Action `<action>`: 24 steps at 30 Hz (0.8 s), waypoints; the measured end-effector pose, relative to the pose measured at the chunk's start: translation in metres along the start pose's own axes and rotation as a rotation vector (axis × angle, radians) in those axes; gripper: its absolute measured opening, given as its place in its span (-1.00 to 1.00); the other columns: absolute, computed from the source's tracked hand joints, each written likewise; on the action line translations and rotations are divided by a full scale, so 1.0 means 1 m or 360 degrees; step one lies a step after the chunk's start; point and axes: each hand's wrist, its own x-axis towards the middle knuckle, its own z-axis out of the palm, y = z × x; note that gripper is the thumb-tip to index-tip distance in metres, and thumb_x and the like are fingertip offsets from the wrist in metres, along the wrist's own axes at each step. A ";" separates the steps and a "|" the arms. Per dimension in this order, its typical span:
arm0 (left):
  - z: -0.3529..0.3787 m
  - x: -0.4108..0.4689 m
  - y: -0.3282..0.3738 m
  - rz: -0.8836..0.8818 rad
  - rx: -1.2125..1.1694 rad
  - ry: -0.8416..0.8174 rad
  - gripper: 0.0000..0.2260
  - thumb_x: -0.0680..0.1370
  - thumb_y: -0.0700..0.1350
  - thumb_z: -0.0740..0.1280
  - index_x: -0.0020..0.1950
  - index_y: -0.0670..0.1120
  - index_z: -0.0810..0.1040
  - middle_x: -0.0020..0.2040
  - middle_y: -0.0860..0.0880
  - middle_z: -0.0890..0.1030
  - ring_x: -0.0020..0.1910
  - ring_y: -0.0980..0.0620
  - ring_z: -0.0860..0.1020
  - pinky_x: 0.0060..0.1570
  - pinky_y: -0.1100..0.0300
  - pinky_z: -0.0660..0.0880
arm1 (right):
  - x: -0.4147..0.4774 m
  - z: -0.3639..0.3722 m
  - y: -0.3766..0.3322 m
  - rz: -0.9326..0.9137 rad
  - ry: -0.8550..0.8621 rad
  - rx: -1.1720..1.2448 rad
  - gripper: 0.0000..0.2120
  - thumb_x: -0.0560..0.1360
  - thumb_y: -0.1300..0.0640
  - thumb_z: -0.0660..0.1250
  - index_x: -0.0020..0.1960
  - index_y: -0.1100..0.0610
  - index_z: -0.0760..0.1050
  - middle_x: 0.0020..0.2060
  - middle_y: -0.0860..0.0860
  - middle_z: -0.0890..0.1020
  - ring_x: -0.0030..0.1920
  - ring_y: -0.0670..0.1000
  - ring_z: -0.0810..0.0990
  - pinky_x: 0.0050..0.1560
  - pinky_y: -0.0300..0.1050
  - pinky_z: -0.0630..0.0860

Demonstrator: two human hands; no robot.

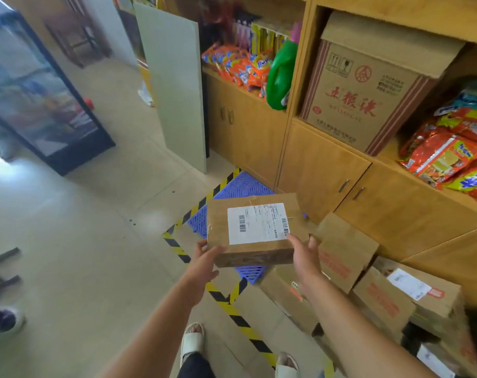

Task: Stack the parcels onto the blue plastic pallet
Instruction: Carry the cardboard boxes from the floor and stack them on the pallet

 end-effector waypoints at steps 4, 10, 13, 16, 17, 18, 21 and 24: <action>-0.054 0.023 0.025 0.0012 0.0057 -0.0031 -0.57 0.53 -0.01 0.38 0.36 0.06 0.33 0.24 0.05 0.49 0.14 0.05 0.49 0.27 -0.04 0.46 | -0.010 0.060 -0.004 0.0003 -0.0001 0.0042 -0.31 0.58 0.00 0.33 0.58 0.09 0.09 0.44 0.04 0.37 0.32 0.10 0.42 0.30 0.07 0.38; -0.137 0.059 0.067 0.0005 0.0166 -0.0175 -0.53 0.51 0.00 0.40 0.36 0.06 0.33 0.29 0.03 0.49 0.22 0.06 0.49 0.27 -0.06 0.47 | -0.023 0.146 -0.017 -0.0044 0.0091 0.0140 -0.43 0.61 0.07 0.30 0.54 0.14 0.17 0.41 0.11 0.41 0.13 0.02 0.38 0.11 -0.03 0.31; -0.161 0.080 0.089 -0.0001 0.0213 -0.0234 -0.55 0.53 -0.02 0.38 0.37 0.03 0.33 0.29 0.03 0.49 0.18 0.11 0.49 0.24 -0.02 0.47 | -0.021 0.178 -0.023 -0.0007 0.0127 0.0168 -0.40 0.61 0.03 0.30 0.55 0.10 0.15 0.41 0.09 0.40 0.21 0.08 0.42 0.12 -0.02 0.30; -0.168 0.103 0.110 -0.0023 0.0258 -0.0257 -0.59 0.55 -0.04 0.37 0.35 0.02 0.33 0.26 0.04 0.49 0.12 0.14 0.48 0.22 -0.02 0.46 | -0.009 0.199 -0.031 0.0042 0.0183 0.0170 -0.57 0.60 0.02 0.30 0.40 0.06 0.28 0.22 0.06 0.49 0.11 0.06 0.46 0.08 0.02 0.34; -0.168 0.113 0.116 -0.0031 0.0295 -0.0254 -0.60 0.55 -0.03 0.36 0.34 0.03 0.33 0.24 0.05 0.49 0.12 0.13 0.48 0.20 0.00 0.45 | -0.001 0.205 -0.033 0.0054 0.0215 0.0176 -0.64 0.60 0.02 0.30 0.34 0.05 0.30 0.18 0.04 0.51 0.08 0.06 0.48 0.07 0.02 0.35; -0.168 0.124 0.123 -0.0039 0.0334 -0.0252 -0.61 0.54 -0.02 0.36 0.33 0.03 0.33 0.24 0.05 0.50 0.11 0.12 0.48 0.17 0.01 0.44 | 0.006 0.211 -0.036 0.0064 0.0242 0.0183 -0.68 0.60 0.02 0.30 0.28 0.04 0.31 0.15 0.03 0.52 0.05 0.04 0.49 0.06 0.02 0.36; -0.163 0.162 0.147 -0.0073 0.0426 -0.0252 -0.61 0.53 0.01 0.37 0.31 0.02 0.35 0.22 0.04 0.52 0.06 0.09 0.47 0.06 0.08 0.38 | 0.035 0.233 -0.049 0.0127 0.0313 0.0207 -0.67 0.55 -0.05 0.33 0.24 0.03 0.36 0.17 0.04 0.56 0.07 0.05 0.54 0.11 0.07 0.44; -0.154 0.204 0.179 -0.0091 0.0511 -0.0209 -0.64 0.53 -0.01 0.37 0.28 -0.02 0.38 0.14 0.04 0.55 -0.01 0.12 0.48 -0.06 0.11 0.38 | 0.083 0.253 -0.057 0.0210 0.0345 0.0182 -0.45 0.36 -0.24 0.34 0.26 -0.01 0.39 0.22 0.05 0.56 0.17 0.14 0.56 0.24 0.24 0.49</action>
